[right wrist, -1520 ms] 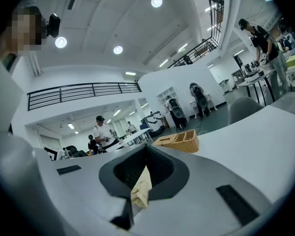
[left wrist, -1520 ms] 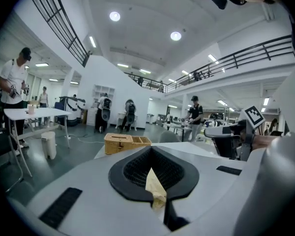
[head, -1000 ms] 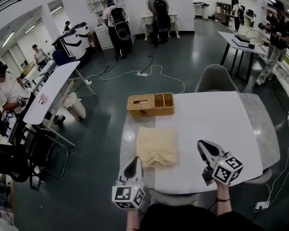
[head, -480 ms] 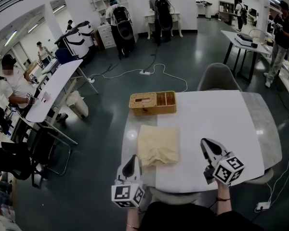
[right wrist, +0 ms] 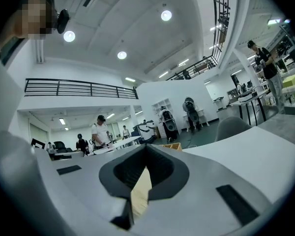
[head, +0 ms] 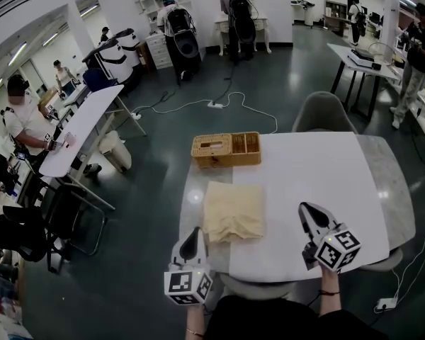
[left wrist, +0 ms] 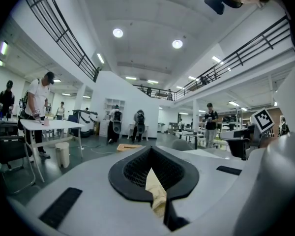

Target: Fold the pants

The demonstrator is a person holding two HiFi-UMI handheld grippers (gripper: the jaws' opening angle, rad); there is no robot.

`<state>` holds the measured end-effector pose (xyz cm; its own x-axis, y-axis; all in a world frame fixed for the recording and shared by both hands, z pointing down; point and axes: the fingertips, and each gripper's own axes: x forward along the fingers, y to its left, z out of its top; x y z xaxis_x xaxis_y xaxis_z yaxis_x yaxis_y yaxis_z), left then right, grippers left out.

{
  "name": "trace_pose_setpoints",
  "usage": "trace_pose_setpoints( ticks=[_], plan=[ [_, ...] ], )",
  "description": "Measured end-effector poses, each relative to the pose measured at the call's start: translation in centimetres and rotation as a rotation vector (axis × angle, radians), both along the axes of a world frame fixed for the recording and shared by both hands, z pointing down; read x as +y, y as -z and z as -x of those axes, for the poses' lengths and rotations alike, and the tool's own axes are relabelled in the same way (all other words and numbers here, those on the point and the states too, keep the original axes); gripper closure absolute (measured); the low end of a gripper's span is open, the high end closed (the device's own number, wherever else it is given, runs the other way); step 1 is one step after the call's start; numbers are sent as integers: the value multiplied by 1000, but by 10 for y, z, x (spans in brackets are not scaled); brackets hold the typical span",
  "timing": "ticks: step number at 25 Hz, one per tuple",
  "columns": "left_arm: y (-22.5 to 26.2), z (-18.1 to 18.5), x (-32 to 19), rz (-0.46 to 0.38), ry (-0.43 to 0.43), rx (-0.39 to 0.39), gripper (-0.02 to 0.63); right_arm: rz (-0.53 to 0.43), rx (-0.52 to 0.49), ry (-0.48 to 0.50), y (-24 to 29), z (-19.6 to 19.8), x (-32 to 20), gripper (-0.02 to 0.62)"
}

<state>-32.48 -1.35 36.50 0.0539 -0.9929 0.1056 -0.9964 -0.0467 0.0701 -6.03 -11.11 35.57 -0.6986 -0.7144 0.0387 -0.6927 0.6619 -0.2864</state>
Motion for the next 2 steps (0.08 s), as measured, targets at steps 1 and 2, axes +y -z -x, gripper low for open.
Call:
trace_pose_setpoints(
  ticks=[1,2],
  plan=[
    [0,0,0,0,1,-1,598,0,2,-2,0,0,0,580],
    [0,0,0,0,2,-2,598,0,4,-4,0,-1,-1,581]
  ],
)
